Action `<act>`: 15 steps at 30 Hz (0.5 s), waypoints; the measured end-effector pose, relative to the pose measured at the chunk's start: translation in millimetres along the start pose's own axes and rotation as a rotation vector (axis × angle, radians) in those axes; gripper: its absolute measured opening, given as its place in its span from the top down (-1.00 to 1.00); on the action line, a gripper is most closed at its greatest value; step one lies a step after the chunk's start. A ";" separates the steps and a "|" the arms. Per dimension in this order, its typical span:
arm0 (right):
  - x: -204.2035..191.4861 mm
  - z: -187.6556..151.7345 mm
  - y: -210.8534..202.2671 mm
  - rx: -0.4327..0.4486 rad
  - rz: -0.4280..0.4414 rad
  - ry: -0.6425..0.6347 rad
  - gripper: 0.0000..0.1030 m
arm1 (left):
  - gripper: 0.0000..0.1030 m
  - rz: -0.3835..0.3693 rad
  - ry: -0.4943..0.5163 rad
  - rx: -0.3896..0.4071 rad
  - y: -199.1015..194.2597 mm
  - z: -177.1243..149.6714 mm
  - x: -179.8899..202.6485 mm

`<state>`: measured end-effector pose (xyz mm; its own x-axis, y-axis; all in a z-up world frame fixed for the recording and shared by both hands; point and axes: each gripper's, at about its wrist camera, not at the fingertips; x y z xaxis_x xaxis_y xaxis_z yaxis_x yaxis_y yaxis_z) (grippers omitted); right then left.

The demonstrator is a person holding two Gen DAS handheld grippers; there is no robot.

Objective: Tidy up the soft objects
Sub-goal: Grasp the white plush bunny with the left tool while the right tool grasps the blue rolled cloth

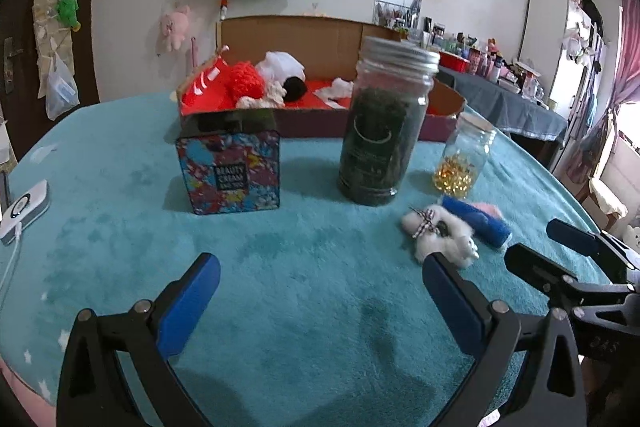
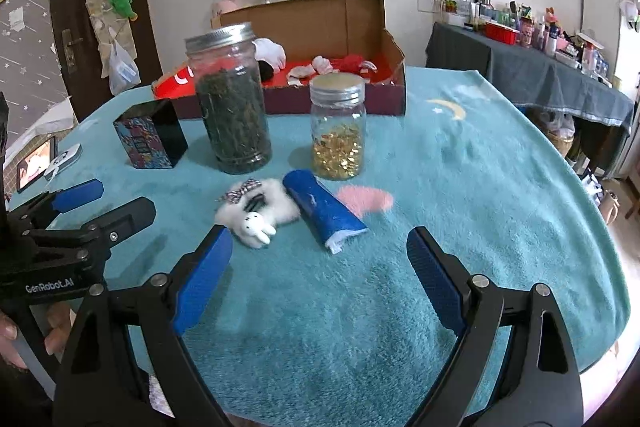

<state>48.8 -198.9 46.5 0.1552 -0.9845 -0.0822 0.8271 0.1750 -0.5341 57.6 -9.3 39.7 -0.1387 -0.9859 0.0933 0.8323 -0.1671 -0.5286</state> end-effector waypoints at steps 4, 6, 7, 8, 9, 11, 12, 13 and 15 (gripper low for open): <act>8.7 1.6 6.7 -0.026 0.001 0.006 -0.74 | -1.00 -0.017 -0.001 -0.033 6.7 -0.1 6.8; 15.4 3.1 11.2 -0.043 0.009 0.014 -0.74 | -1.00 -0.032 -0.007 -0.052 10.1 1.6 9.5; 17.2 3.8 12.7 -0.048 0.011 0.018 -0.74 | -1.00 -0.041 -0.010 -0.061 12.0 2.0 11.1; 21.0 5.1 15.0 -0.057 0.017 0.022 -0.74 | -1.00 -0.051 -0.012 -0.072 13.9 2.6 13.2; 24.0 6.1 16.9 -0.063 0.023 0.025 -0.74 | -1.00 -0.060 -0.013 -0.082 15.7 3.1 15.7; 30.0 8.5 21.1 -0.079 0.034 0.030 -0.74 | -1.00 -0.071 -0.006 -0.097 19.2 3.9 21.2; 33.6 10.1 22.8 -0.086 0.043 0.032 -0.74 | -1.00 -0.073 -0.003 -0.103 20.8 4.4 24.2; 35.9 11.4 24.2 -0.094 0.051 0.032 -0.74 | -1.00 -0.077 0.002 -0.109 22.8 5.5 27.7; 42.8 14.5 28.9 -0.118 0.075 0.035 -0.74 | -1.00 -0.088 0.011 -0.122 27.5 7.7 33.8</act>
<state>87.2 -235.7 39.8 0.1935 -0.9689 -0.1542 0.7441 0.2474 -0.6206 79.9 -47.2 34.8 -0.2147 -0.9673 0.1350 0.7451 -0.2516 -0.6176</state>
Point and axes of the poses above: each gripper's, at about its wrist camera, not at the fingertips, and y roughly the way its jaws point, x to its right, z to its top, and after that the axes turned 6 degrees about x, right-handed
